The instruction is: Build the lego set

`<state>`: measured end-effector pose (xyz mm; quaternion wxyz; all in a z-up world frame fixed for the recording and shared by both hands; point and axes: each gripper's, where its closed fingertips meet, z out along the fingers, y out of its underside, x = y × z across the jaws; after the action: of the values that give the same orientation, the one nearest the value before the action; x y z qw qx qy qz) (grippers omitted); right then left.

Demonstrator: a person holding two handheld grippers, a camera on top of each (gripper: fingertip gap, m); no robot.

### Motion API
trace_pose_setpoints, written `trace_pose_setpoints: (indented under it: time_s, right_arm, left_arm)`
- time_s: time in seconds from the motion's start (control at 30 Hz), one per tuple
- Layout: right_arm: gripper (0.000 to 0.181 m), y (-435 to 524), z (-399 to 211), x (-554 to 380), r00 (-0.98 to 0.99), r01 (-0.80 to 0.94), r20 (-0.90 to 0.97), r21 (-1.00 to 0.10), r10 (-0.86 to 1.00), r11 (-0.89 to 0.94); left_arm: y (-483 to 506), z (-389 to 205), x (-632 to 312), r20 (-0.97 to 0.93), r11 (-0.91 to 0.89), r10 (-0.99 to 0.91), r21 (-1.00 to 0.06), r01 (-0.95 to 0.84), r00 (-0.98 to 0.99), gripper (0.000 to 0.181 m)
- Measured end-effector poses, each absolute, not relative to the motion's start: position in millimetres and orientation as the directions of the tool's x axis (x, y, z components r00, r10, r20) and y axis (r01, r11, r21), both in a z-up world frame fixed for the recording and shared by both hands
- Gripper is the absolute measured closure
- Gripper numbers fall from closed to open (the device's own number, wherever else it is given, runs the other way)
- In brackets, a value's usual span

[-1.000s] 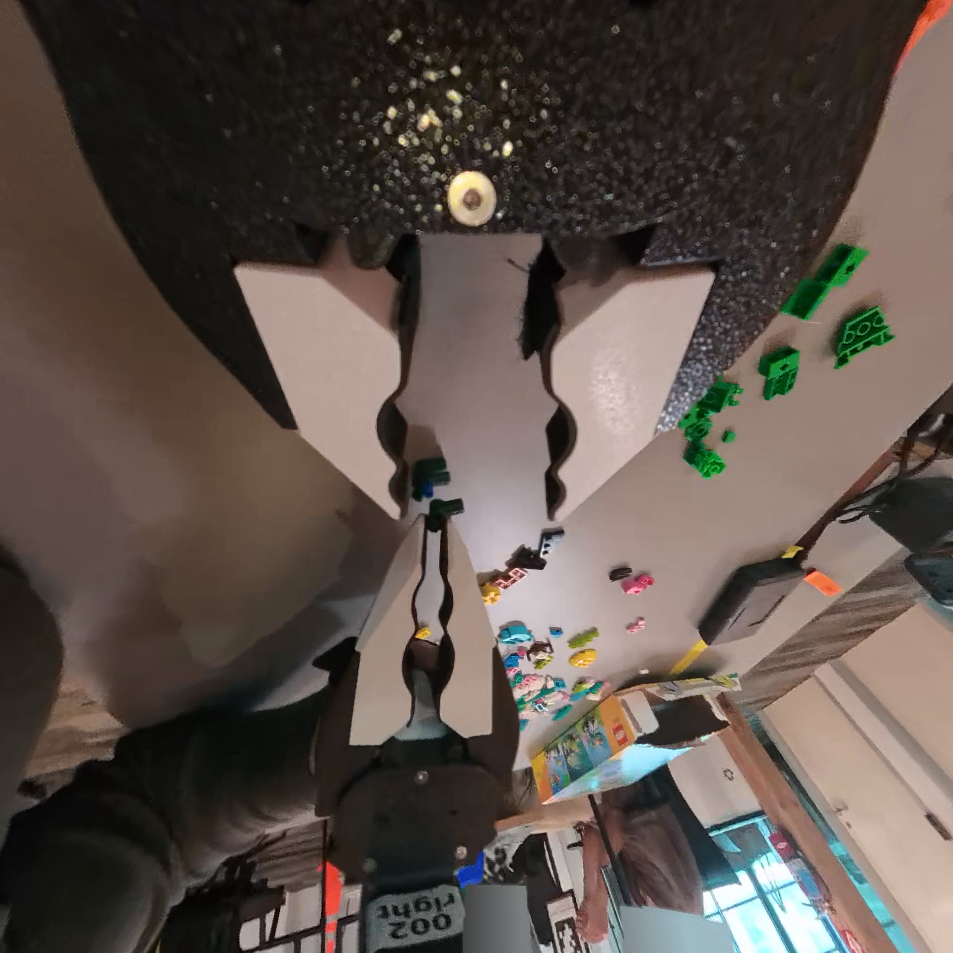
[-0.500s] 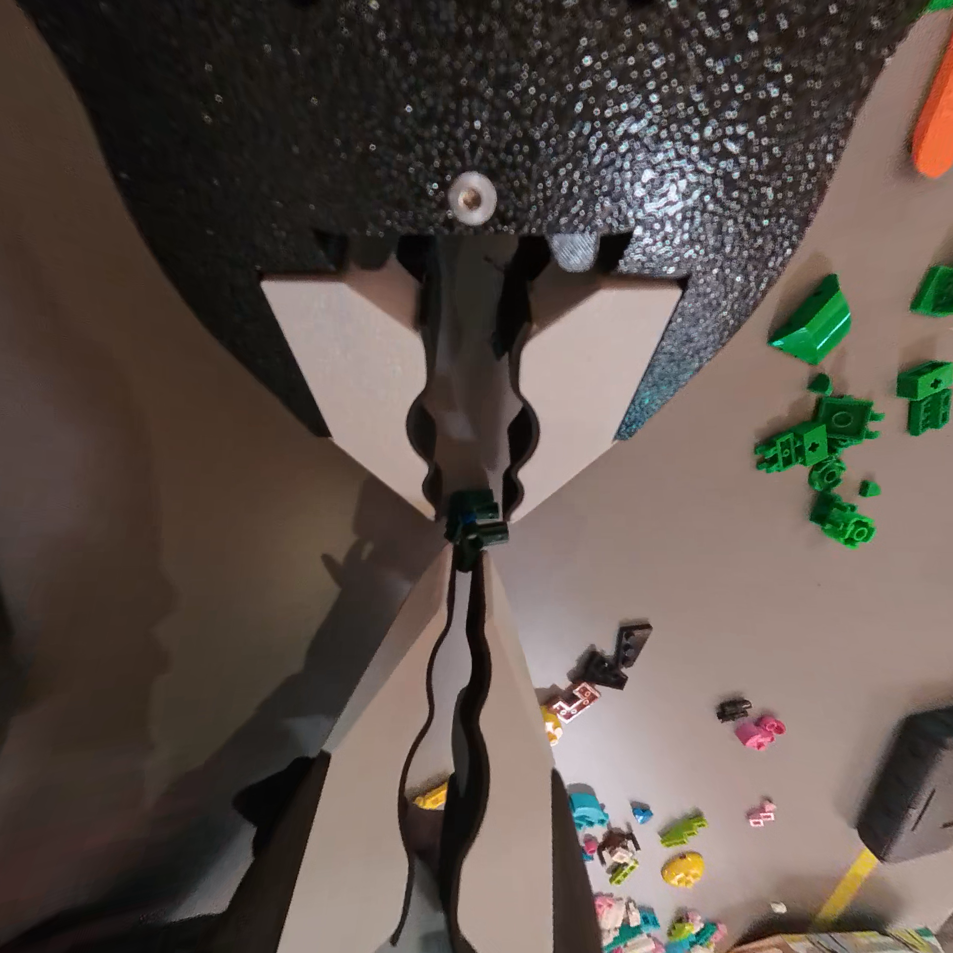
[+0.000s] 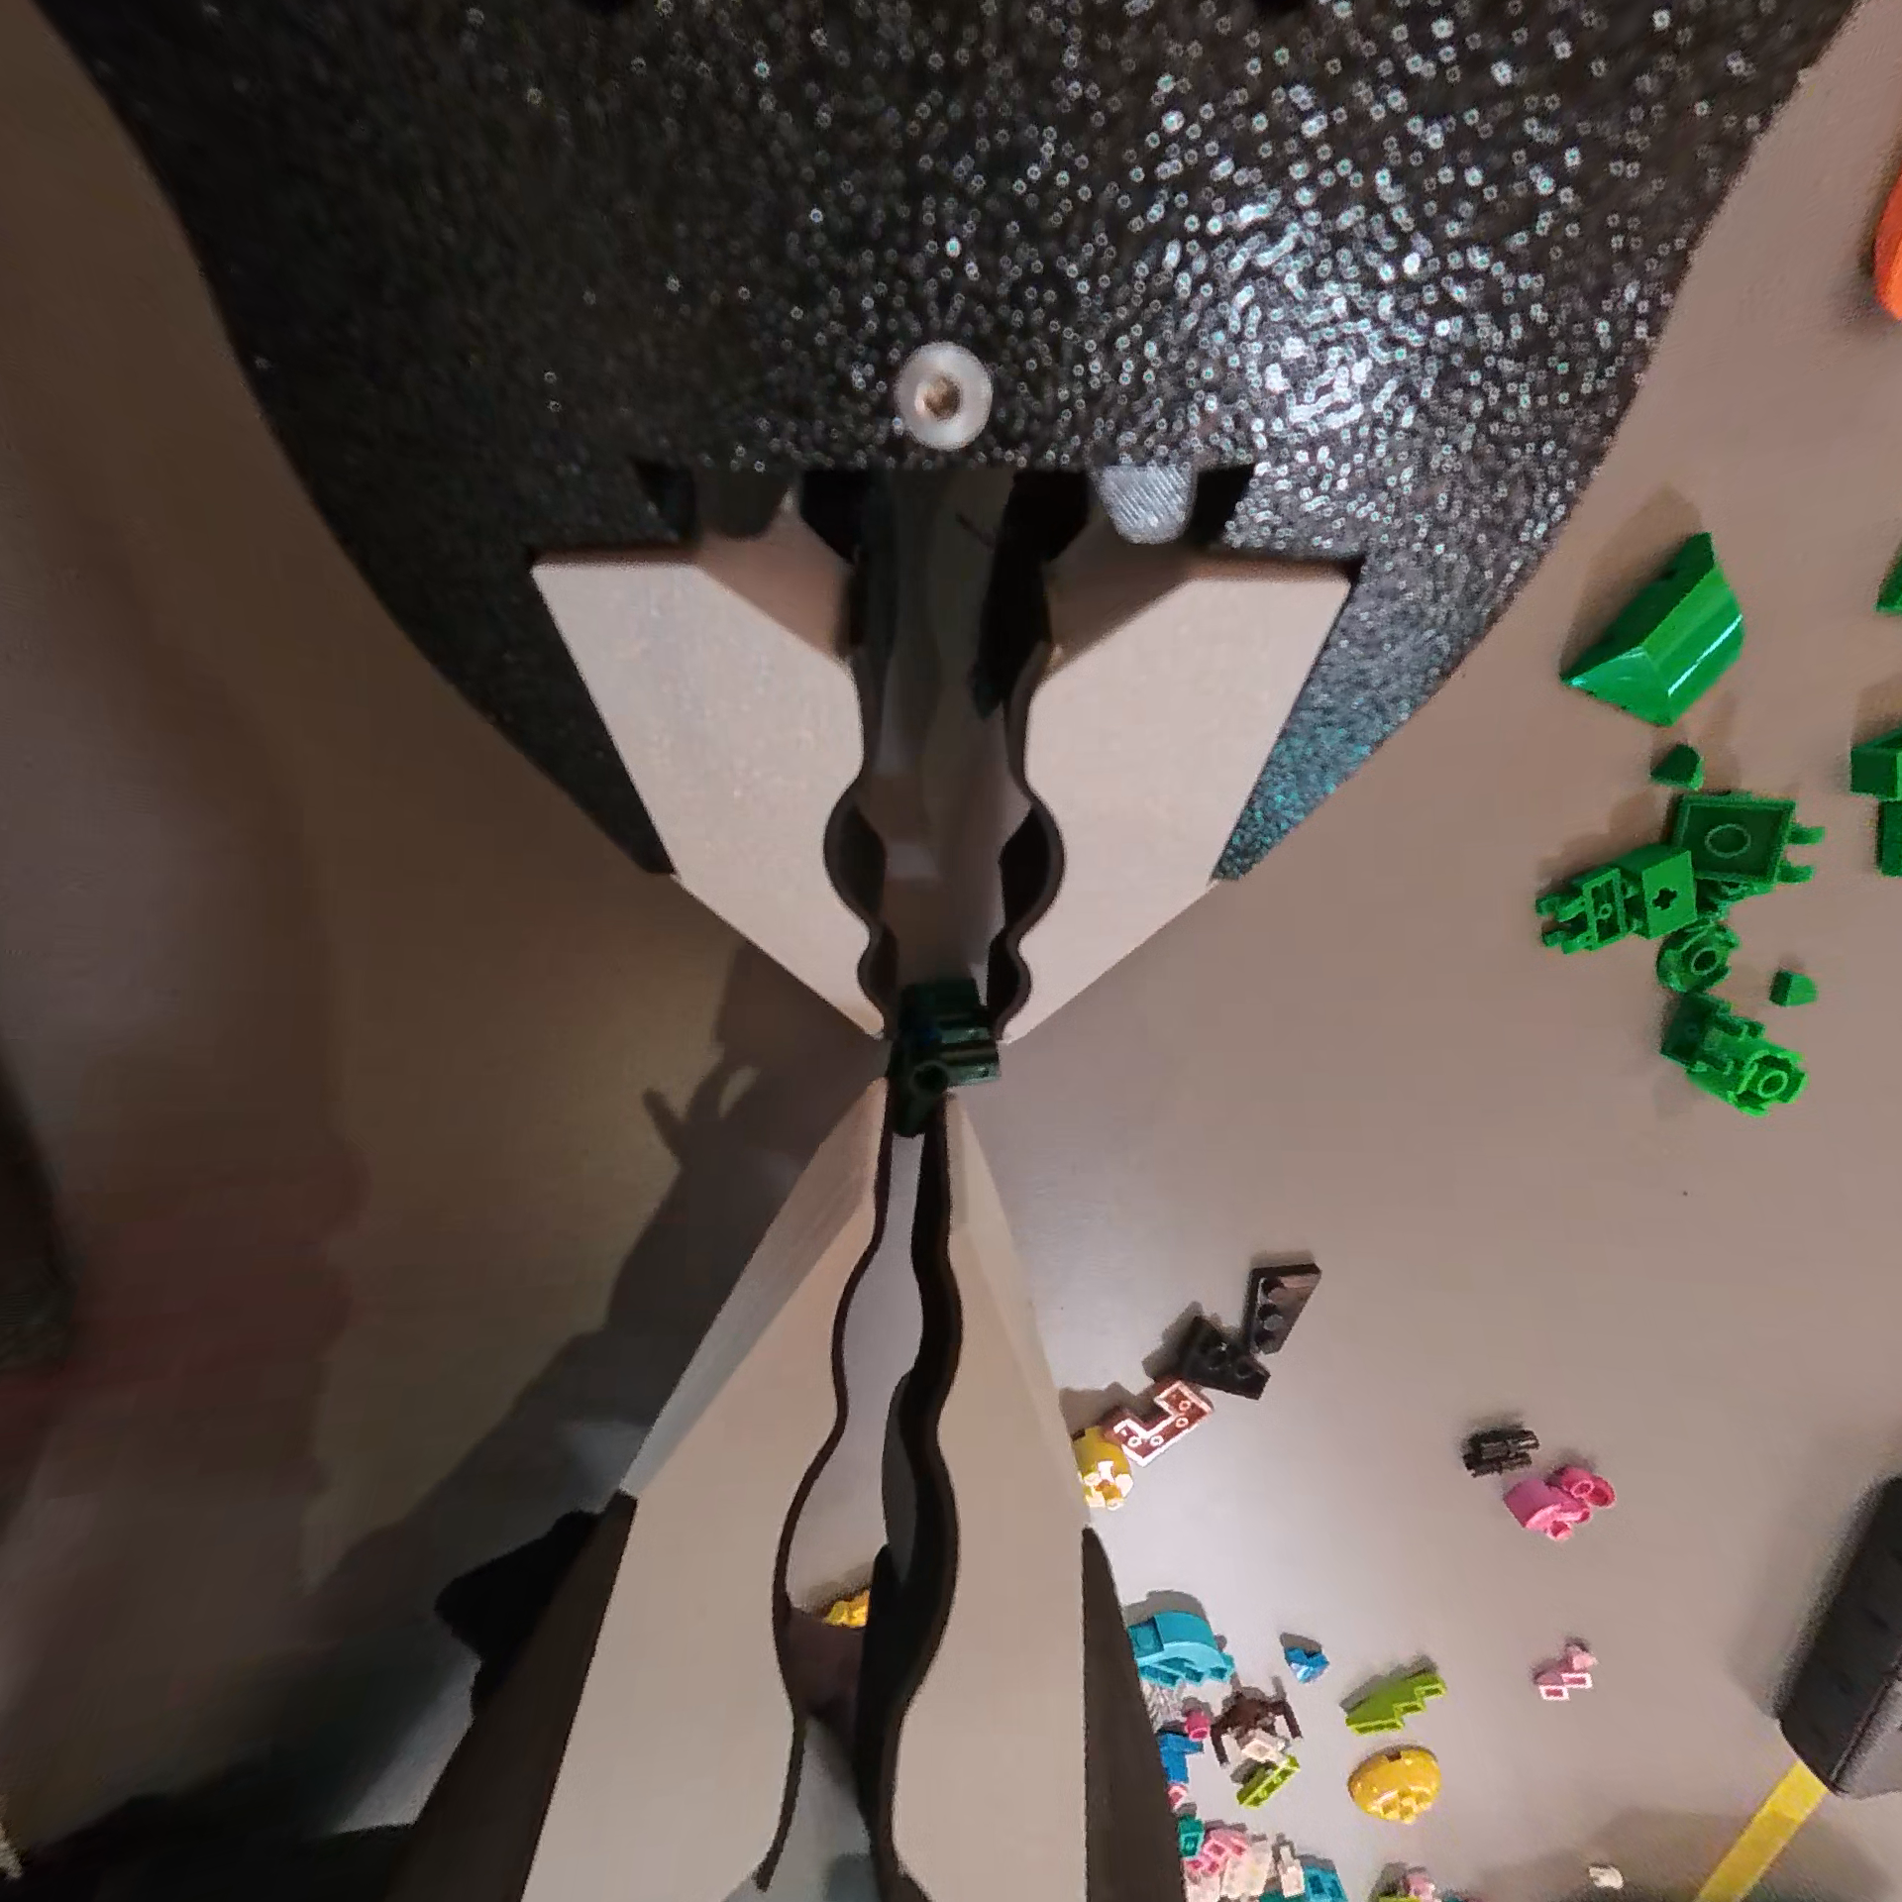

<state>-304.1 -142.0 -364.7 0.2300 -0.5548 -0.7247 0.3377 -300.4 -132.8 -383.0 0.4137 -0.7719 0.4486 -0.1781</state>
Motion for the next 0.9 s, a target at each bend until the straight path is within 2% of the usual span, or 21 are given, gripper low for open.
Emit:
trace_pose_setpoints:
  time_s: [0.27, 0.53, 0.7, 0.77, 0.9]
  right_arm:
    - [0.176, -142, -371, -303, -0.275, 0.698, -0.009, -0.690, 0.961, 0.193]
    - [0.176, -130, -367, -294, -0.204, 0.723, -0.004, -0.675, 0.979, 0.147]
    - [0.176, -119, -380, -273, -0.211, 0.808, 0.050, -0.554, 0.976, 0.203]
    - [0.176, -118, -384, -270, -0.207, 0.817, 0.043, -0.541, 0.977, 0.197]
    - [0.159, -119, -380, -265, -0.164, 0.795, 0.016, -0.590, 0.986, 0.142]
  left_arm:
    - [-133, -384, -300, -0.082, -0.266, -0.841, -0.798, -0.542, 0.534, 0.167]
    - [-131, -384, -302, -0.084, -0.281, -0.825, -0.798, -0.534, 0.559, 0.167]
    - [-128, -384, -305, -0.079, -0.318, -0.787, -0.798, -0.512, 0.612, 0.167]
    - [-128, -384, -305, -0.079, -0.322, -0.782, -0.798, -0.509, 0.618, 0.167]
    - [-128, -384, -306, -0.079, -0.326, -0.777, -0.798, -0.507, 0.624, 0.167]
